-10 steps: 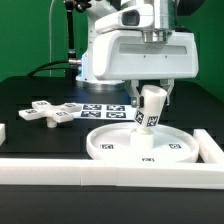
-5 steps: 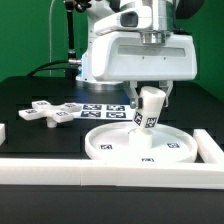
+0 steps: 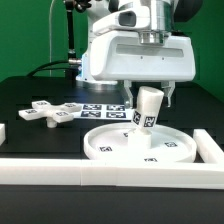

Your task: Assemble round table

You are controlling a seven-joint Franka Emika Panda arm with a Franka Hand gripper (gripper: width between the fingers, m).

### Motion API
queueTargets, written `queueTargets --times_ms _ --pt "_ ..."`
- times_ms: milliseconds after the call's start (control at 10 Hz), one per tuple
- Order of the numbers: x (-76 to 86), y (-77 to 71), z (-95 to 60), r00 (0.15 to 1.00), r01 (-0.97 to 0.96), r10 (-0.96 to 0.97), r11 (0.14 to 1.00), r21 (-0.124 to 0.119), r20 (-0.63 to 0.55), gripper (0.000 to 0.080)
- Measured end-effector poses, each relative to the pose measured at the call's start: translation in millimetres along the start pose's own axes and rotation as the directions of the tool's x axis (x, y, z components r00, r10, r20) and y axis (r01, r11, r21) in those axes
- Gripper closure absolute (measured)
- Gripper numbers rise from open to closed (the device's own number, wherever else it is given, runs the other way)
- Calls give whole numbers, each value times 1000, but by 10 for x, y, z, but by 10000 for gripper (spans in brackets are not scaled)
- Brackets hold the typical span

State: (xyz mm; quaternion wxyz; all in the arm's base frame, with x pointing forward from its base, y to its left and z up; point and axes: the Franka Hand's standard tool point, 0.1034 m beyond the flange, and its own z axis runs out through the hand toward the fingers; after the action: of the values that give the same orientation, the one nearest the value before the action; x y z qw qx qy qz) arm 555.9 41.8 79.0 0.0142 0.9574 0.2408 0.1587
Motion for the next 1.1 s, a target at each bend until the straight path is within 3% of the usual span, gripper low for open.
queueTargets --times_ms 300,900,1100 --pt "-6 46 -20 1000 -6 6 1000 -5 -1 153" --pt "148 114 -302 1000 -7 7 1000 3 8 151" --pt "118 106 -262 1000 -8 8 1000 5 12 151"
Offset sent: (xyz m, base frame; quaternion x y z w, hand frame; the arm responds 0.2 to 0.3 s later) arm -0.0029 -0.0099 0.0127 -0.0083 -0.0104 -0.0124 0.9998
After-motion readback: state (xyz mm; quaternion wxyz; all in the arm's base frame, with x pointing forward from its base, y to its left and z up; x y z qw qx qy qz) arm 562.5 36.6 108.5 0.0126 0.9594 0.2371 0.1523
